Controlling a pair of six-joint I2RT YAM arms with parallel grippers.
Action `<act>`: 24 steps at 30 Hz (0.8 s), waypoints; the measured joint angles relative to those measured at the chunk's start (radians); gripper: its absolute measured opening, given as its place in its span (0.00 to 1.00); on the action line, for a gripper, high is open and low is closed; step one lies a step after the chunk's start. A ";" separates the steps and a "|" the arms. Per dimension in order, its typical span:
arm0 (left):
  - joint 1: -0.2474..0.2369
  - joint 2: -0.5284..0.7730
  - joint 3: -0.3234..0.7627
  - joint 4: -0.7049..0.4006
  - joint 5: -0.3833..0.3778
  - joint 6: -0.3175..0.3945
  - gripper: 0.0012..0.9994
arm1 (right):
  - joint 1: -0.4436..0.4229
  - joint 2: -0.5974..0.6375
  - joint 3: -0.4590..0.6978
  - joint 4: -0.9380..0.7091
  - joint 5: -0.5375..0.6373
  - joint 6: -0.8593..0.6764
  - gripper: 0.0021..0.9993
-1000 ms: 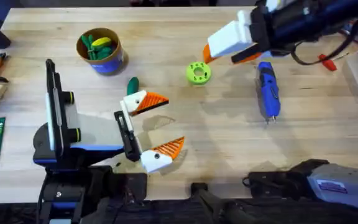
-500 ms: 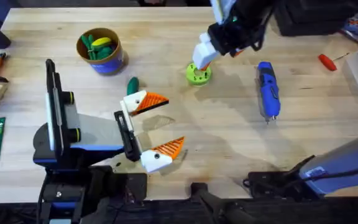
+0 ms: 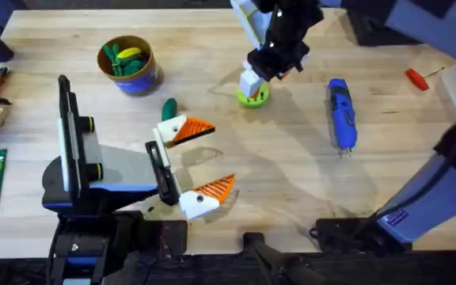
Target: Pick up the gripper from the table and insert it into the empty holder that is missing its gripper. Then pick up a screw, insert it into the mounting hole, and use the screwdriver to tighten it. Finally, clean up the table by picking up the vegetable and placing it into the bucket.
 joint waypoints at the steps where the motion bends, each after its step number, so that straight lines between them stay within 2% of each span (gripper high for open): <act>1: 0.000 0.000 0.000 0.000 0.000 0.000 0.99 | -0.002 0.009 0.000 0.008 0.000 -0.001 0.70; 7: 0.000 0.000 0.000 0.000 0.000 0.000 0.99 | -0.018 0.036 0.000 0.044 0.000 -0.009 0.60; 24: 0.000 0.000 0.000 0.000 0.000 0.000 0.99 | -0.029 0.075 -0.097 0.168 0.000 0.002 0.45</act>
